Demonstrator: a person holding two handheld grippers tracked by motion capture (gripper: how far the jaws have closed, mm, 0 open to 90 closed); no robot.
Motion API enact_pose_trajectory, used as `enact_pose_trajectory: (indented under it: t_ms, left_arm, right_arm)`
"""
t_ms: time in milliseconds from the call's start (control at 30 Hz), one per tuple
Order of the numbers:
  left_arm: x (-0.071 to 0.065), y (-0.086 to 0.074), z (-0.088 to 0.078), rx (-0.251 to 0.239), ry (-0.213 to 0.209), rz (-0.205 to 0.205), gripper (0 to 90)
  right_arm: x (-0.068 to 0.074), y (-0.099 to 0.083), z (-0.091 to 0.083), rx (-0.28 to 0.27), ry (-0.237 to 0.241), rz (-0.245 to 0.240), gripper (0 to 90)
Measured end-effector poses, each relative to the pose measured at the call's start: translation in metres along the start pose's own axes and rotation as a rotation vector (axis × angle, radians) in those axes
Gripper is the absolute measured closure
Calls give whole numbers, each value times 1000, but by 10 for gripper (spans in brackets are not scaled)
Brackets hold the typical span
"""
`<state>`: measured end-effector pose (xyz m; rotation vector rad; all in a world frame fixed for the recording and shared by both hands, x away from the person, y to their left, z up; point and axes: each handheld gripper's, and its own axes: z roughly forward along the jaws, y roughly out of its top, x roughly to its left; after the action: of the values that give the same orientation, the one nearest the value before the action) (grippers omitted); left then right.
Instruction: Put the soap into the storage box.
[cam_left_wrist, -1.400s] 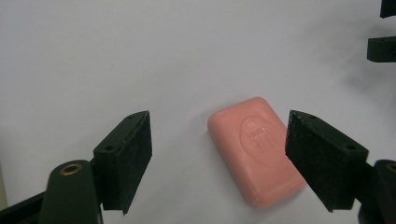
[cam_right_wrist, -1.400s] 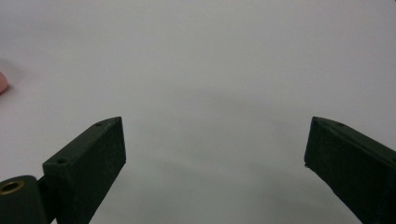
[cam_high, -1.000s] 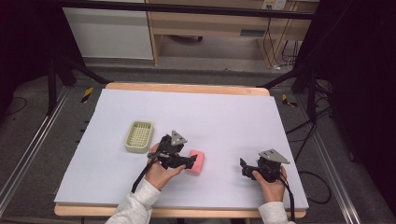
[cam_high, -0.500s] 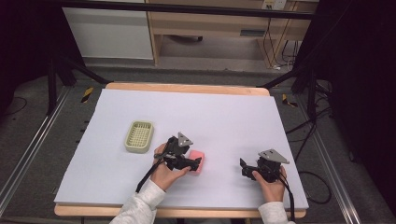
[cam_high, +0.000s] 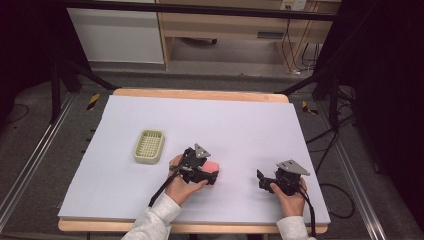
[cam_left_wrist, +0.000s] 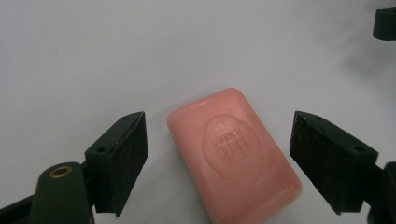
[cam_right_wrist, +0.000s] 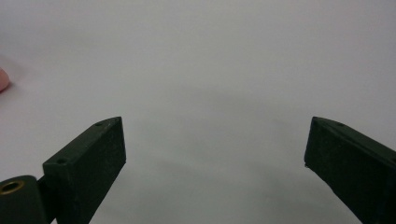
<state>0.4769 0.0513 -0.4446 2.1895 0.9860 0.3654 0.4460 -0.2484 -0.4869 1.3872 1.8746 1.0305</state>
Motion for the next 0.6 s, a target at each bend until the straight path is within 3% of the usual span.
enact_pose_trajectory:
  t_ms: [600]
  left_arm:
    - [-4, 0, 14, 33, -3, -12, 175]
  right_arm:
    - [0, 0, 0, 2, 2, 0, 57]
